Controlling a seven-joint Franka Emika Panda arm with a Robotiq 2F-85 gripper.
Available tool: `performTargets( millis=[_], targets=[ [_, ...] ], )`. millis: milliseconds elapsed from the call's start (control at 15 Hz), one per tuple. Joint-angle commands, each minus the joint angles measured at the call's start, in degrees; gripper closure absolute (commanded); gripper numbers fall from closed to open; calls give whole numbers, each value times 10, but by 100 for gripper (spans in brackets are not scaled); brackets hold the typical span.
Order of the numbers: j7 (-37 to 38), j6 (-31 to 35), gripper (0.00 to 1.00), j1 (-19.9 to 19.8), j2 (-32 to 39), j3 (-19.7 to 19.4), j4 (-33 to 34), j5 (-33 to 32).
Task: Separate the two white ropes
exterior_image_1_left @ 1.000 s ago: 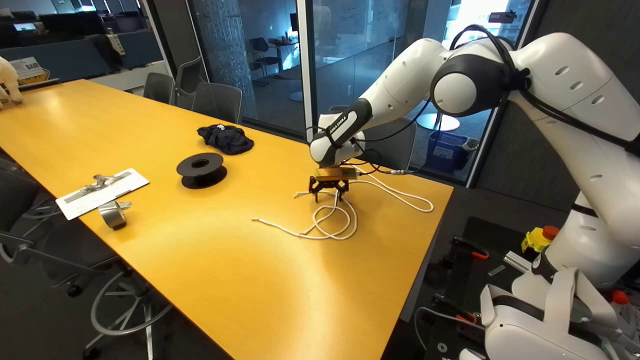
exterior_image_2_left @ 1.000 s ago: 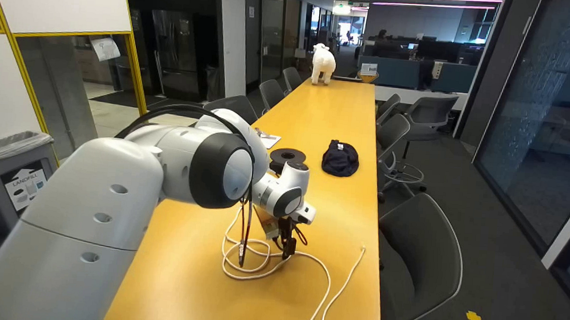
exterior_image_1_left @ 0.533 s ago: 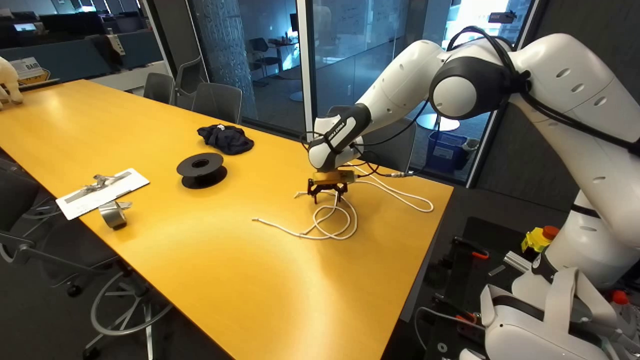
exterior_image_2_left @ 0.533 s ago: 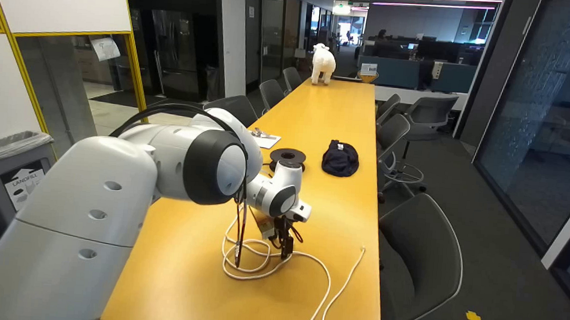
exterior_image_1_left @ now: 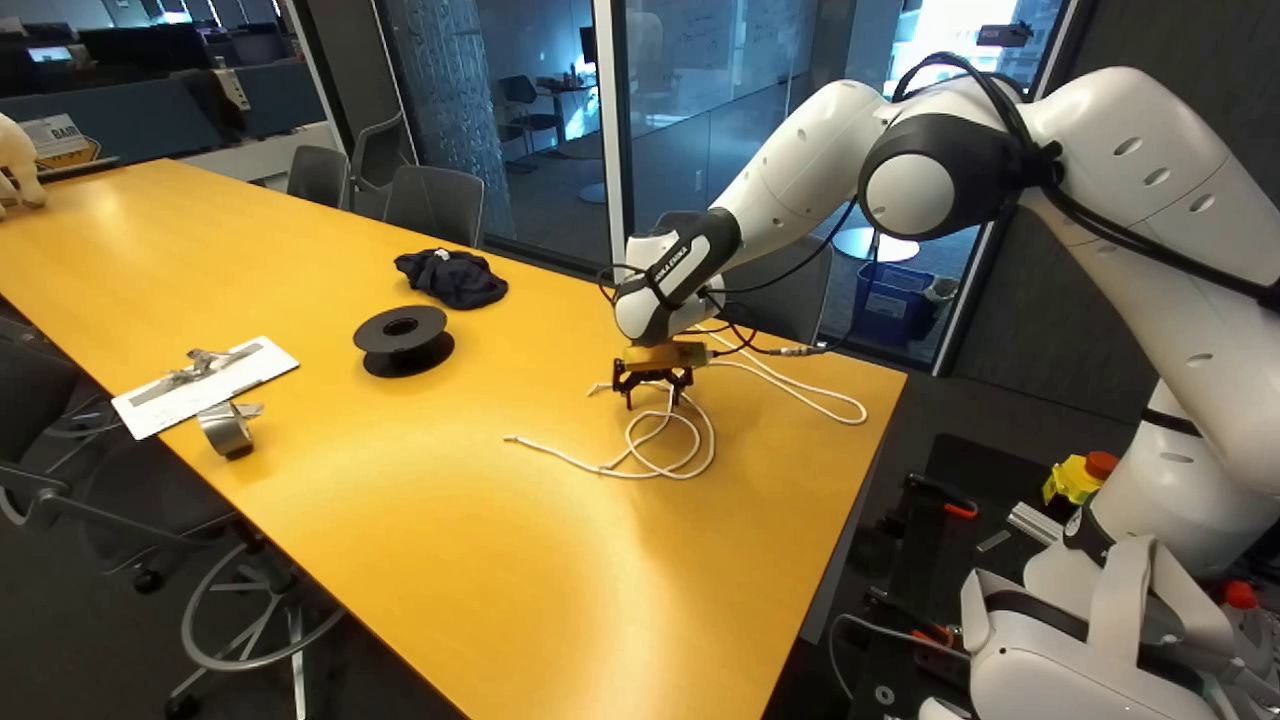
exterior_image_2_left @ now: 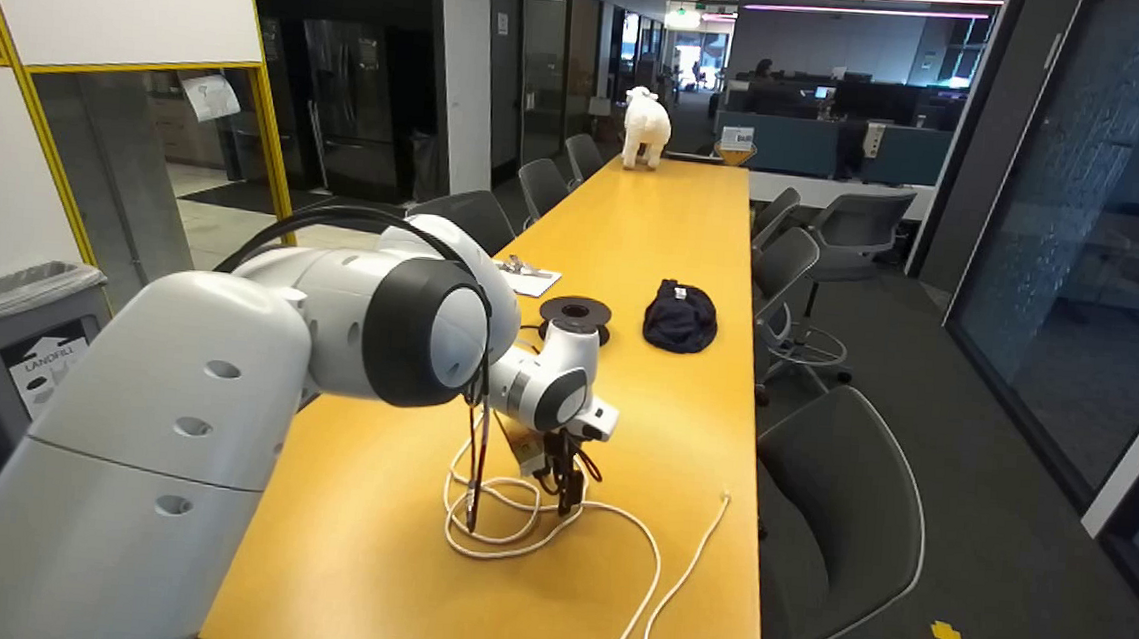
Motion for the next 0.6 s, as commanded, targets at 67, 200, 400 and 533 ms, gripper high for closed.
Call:
performTargets(
  millis=[67, 200, 400, 533],
  targets=[
    [17, 7, 0, 10, -16, -13, -13, -20],
    [18, 6, 0, 11, -15, -15, -13, -23],
    [18, 5, 0, 10, -14, -15, -12, -25],
    [17, 4, 0, 10, -14, -15, -11, -26]
  ],
)
